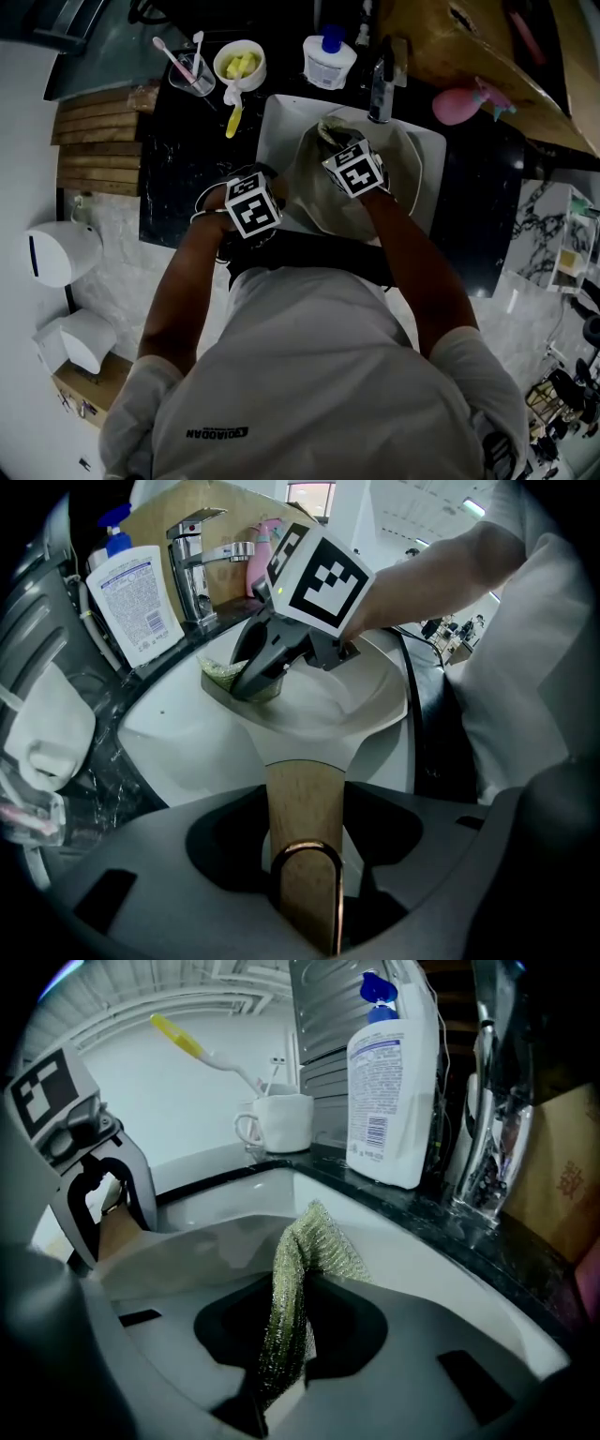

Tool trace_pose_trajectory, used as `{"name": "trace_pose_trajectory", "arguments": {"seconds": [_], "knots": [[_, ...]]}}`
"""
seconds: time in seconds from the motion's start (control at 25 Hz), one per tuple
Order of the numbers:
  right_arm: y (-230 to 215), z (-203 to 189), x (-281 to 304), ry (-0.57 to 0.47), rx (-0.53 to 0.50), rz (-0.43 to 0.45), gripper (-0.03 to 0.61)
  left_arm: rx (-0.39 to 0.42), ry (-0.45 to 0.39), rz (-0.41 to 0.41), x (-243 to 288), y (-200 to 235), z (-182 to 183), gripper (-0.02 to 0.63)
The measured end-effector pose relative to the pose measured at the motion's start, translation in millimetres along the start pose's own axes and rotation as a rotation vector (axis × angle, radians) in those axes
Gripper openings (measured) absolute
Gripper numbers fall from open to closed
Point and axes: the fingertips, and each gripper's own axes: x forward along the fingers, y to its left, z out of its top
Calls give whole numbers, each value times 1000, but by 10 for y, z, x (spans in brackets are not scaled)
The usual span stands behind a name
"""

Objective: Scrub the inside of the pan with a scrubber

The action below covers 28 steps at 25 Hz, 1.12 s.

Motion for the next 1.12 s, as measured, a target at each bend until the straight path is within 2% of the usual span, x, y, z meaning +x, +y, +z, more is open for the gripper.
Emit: {"name": "trace_pose_trajectory", "arguments": {"seconds": [0.28, 0.56, 0.8, 1.0, 1.12], "knots": [[421, 50, -32, 2, -110, 140, 92, 0, 1, -2, 1, -1, -1, 249], [597, -56, -71, 11, -219, 280, 92, -1, 2, -7, 2, -1, -5, 249], [970, -250, -257, 85, -462, 421, 92, -2, 0, -10, -1, -11, 4, 249], [1212, -461, -402, 126, -554, 555, 92, -2, 0, -11, -1, -6, 0, 249], [1291, -574, -481, 155, -559, 616, 92, -4, 0, -12, -4, -10, -1, 249]]}}
